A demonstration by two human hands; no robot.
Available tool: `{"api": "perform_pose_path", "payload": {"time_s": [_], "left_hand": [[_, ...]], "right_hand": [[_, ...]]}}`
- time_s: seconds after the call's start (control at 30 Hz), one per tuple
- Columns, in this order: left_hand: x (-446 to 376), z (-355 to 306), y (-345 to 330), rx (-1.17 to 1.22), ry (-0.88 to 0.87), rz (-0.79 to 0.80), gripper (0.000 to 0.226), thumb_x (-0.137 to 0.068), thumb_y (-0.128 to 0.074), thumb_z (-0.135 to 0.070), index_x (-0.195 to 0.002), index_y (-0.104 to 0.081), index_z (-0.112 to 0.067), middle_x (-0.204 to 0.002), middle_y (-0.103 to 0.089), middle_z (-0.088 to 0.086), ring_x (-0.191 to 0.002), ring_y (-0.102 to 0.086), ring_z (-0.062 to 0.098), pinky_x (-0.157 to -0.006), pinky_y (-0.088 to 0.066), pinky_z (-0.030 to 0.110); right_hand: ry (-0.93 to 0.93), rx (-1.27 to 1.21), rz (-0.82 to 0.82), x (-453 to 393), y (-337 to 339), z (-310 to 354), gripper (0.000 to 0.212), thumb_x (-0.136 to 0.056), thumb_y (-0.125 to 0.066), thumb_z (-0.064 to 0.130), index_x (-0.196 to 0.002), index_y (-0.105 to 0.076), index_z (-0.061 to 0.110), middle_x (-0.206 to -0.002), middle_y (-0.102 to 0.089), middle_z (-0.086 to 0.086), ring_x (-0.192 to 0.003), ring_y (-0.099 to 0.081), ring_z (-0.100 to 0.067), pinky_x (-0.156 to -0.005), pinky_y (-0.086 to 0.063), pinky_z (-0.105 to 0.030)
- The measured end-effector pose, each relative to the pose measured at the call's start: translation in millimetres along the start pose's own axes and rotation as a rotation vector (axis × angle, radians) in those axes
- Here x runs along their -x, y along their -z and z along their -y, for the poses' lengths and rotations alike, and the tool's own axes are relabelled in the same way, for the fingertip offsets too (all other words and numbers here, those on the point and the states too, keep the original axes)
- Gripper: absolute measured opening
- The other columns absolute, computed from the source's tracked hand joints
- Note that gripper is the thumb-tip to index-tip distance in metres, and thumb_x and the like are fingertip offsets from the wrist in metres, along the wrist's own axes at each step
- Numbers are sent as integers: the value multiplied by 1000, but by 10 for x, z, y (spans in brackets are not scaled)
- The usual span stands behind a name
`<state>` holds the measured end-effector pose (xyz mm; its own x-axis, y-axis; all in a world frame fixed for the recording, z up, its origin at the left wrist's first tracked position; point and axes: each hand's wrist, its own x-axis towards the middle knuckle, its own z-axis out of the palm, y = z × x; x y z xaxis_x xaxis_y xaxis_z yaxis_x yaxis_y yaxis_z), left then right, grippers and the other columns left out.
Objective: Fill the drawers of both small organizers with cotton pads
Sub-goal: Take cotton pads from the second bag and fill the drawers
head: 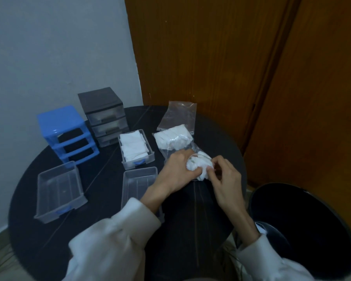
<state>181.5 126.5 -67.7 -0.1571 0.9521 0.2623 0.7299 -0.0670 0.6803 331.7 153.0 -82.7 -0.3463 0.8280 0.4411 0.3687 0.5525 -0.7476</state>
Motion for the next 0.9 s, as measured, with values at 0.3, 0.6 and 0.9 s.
{"api": "perform_pose_path", "payload": {"time_s": [0.3, 0.6, 0.9], "left_hand": [[4, -4, 8, 13, 13, 9, 25, -79, -67, -26, -100, -63, -12, -95, -63, 1, -86, -58, 11, -70, -40, 15], [-3, -40, 32, -6, 38, 35, 29, -80, -67, -26, -105, -60, -15, -99, -61, 0, -88, -57, 10, -70, -39, 13], [38, -157, 147, -16, 12, 37, 57, -79, -73, -27, -128, -48, -12, -121, -57, 3, -98, -50, 5, -74, -33, 6]], "right_hand": [[-37, -56, -46, -8, 9, -13, 10, -85, -64, 13, -84, -55, 13, -79, -55, 2, -70, -51, -2, -60, -36, -6], [-70, -100, -256, -12, 14, -53, 7, -88, -57, 6, -86, -54, 12, -78, -55, 5, -70, -51, -3, -63, -36, -10], [-167, -340, -401, 2, 48, 4, 7, -92, -55, 10, -98, -55, 14, -89, -60, 2, -77, -56, -4, -66, -43, -8]]}}
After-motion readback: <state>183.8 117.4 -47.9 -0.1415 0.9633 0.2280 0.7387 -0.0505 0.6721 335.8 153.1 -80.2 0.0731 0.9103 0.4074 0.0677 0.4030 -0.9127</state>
